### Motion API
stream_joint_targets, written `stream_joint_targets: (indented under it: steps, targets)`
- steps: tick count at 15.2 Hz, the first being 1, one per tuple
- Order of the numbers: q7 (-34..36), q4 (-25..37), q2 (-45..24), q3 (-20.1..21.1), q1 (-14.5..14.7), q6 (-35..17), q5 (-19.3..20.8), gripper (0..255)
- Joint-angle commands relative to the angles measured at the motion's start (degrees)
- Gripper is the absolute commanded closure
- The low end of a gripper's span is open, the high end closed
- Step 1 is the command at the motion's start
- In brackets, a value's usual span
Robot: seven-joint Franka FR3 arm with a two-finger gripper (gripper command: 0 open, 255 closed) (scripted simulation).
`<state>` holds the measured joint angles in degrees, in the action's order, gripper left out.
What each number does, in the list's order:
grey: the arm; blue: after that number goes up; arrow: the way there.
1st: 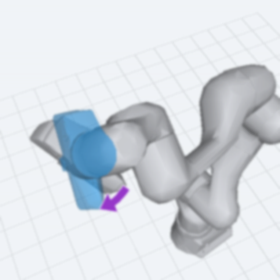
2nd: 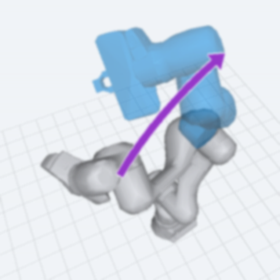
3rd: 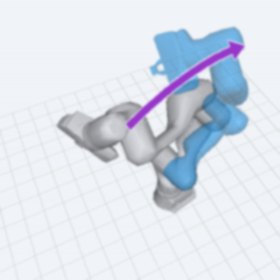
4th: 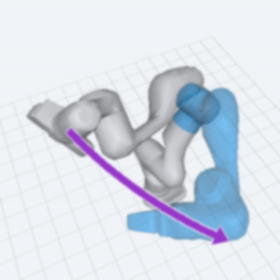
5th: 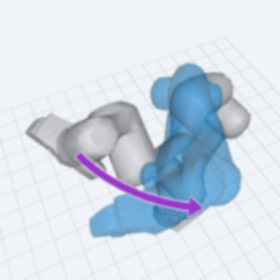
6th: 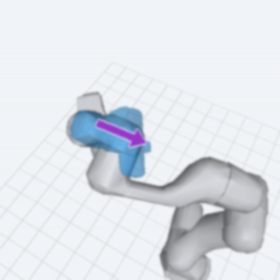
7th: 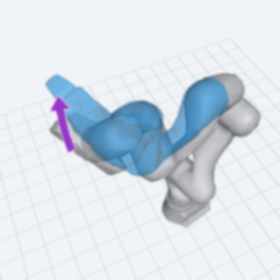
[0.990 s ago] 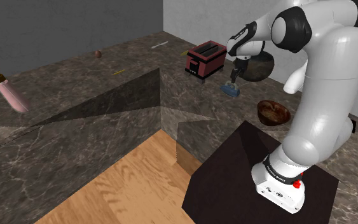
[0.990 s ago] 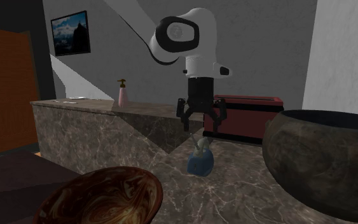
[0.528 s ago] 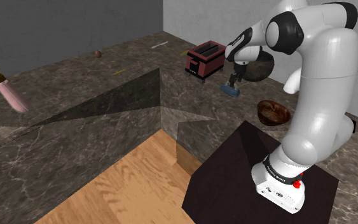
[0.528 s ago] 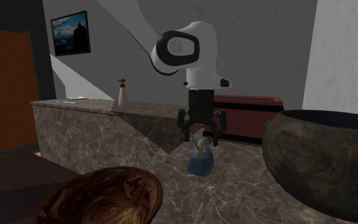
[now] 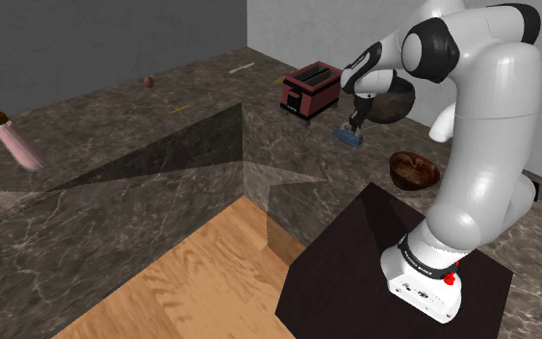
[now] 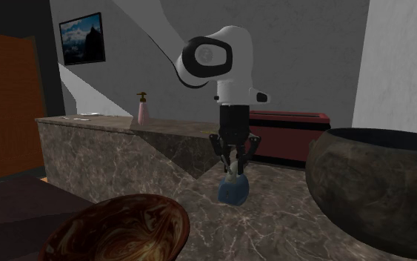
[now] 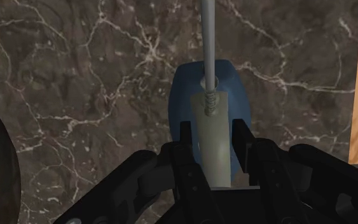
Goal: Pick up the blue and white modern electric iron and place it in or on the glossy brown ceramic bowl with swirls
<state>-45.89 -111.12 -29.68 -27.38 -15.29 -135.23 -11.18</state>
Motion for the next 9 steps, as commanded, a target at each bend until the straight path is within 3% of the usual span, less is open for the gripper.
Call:
stream_joint_targets:
  steps: [1,9]
  targets:
    - [0.0,0.0,0.0,0.0,0.0,0.0,0.0,255]
    - [0.1,0.0,0.5,-0.2,0.2,0.5,0.3,255]
